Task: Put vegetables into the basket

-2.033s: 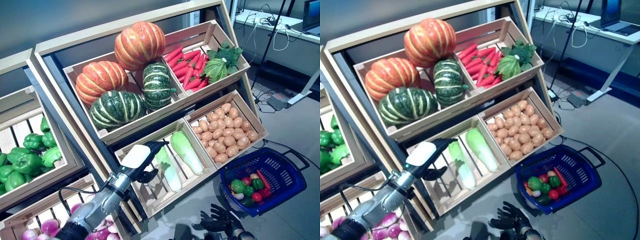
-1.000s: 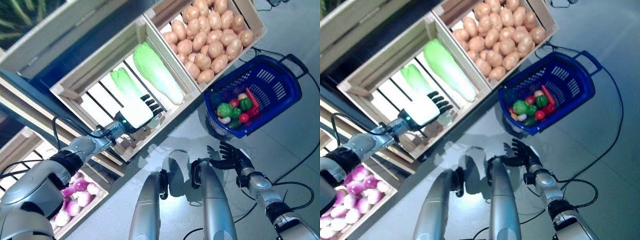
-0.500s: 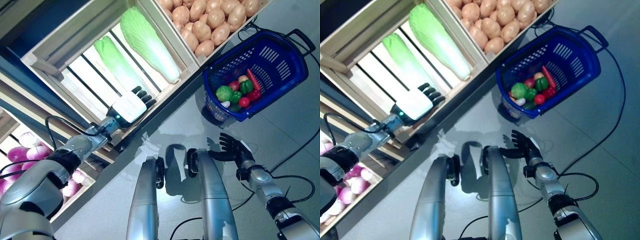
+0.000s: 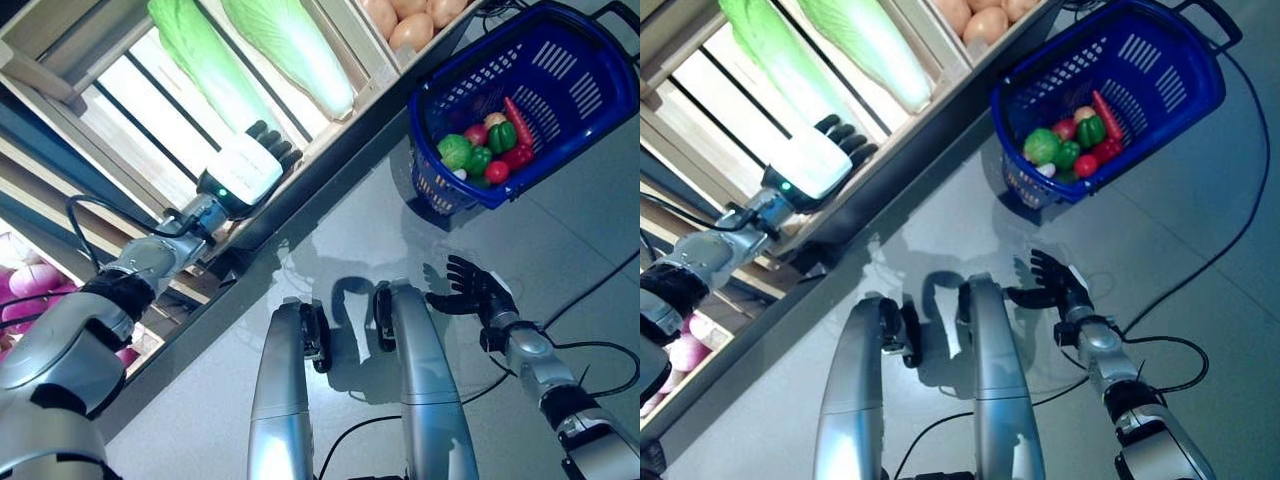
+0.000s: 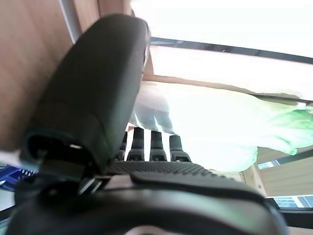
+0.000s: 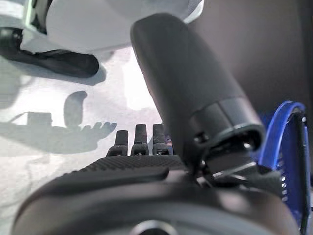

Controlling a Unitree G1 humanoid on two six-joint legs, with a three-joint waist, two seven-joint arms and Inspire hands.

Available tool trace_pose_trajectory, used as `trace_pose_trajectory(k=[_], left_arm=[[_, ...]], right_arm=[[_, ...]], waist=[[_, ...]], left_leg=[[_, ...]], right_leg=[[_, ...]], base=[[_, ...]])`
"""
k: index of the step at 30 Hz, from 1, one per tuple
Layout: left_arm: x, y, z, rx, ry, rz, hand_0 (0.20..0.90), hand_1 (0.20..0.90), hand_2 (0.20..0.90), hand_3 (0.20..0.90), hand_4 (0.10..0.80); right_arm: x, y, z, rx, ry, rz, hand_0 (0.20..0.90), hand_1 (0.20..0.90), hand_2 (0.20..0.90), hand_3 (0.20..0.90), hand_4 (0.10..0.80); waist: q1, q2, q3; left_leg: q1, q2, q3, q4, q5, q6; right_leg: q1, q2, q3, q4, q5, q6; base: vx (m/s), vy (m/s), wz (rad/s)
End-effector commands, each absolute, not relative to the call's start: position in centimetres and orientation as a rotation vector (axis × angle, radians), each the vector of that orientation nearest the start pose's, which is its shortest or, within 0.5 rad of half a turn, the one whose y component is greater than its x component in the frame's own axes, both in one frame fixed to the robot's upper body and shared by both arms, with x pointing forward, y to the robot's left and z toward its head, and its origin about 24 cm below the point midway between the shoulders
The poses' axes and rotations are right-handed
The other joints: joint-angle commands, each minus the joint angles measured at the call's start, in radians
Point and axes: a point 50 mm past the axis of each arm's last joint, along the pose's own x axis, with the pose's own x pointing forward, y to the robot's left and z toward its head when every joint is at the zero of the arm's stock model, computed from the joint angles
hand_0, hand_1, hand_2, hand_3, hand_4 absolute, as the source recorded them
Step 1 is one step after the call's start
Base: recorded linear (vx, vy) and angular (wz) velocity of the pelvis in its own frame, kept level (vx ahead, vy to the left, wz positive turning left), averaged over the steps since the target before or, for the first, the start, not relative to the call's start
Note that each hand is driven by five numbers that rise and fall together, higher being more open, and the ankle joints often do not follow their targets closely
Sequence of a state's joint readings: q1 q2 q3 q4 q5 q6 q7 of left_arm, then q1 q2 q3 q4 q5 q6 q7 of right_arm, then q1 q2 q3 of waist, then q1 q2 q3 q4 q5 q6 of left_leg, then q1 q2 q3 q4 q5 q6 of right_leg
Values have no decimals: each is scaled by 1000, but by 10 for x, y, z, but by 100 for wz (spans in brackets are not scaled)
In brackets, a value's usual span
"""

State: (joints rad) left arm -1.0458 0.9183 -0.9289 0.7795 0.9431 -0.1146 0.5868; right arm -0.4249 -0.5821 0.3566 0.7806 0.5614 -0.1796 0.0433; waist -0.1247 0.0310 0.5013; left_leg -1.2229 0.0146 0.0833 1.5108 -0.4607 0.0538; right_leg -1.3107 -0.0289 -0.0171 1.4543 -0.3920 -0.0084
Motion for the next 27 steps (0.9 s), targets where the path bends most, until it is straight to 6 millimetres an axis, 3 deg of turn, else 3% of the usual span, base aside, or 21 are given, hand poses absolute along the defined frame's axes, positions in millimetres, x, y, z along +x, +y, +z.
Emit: trace_pose_trajectory(k=[1,7,17,25,26,27], left_arm=[[381,277,231,2235,-480,282,900,900,900,900,800],[380,295,233,2255,-307,262,900,900,900,900,800],[378,303,262,2285,-302,330,900,900,900,900,800],[375,315,253,2204,-126,253,900,900,900,900,800],[374,316,249,2172,-98,232,300,300,300,300,400],[375,316,249,2167,-83,220,300,300,300,300,400]], right_arm=[[309,-280,44,-126,129,-66,900,900,900,900,800],[298,-294,38,-146,150,-85,900,900,900,900,800],[281,-307,27,-142,193,-93,900,900,900,900,800],[262,-311,7,-142,259,-98,900,900,900,900,800],[259,-312,6,-139,265,-107,900,900,900,900,800],[258,-313,5,-138,268,-114,900,900,900,900,800]], waist=[[-39,-13,-31],[-50,-21,-16],[-62,-26,5],[-63,-32,11],[-63,-34,11],[-63,-35,13]], left_leg=[[19,-19,102,-59,28,106],[15,-7,104,-32,26,106],[50,7,111,-35,35,103],[92,8,111,-26,55,109],[96,7,111,-25,60,110],[100,8,111,-22,60,112]], right_leg=[[94,20,-52,19,-9,-113],[92,17,-55,38,-5,-116],[127,17,-55,24,16,-105],[171,4,-63,30,39,-101],[176,1,-65,31,44,-99],[179,0,-64,33,46,-99]], base=[[55,24,-12],[78,19,6],[69,9,-8],[68,-2,-5],[42,-11,3],[40,-12,5]])
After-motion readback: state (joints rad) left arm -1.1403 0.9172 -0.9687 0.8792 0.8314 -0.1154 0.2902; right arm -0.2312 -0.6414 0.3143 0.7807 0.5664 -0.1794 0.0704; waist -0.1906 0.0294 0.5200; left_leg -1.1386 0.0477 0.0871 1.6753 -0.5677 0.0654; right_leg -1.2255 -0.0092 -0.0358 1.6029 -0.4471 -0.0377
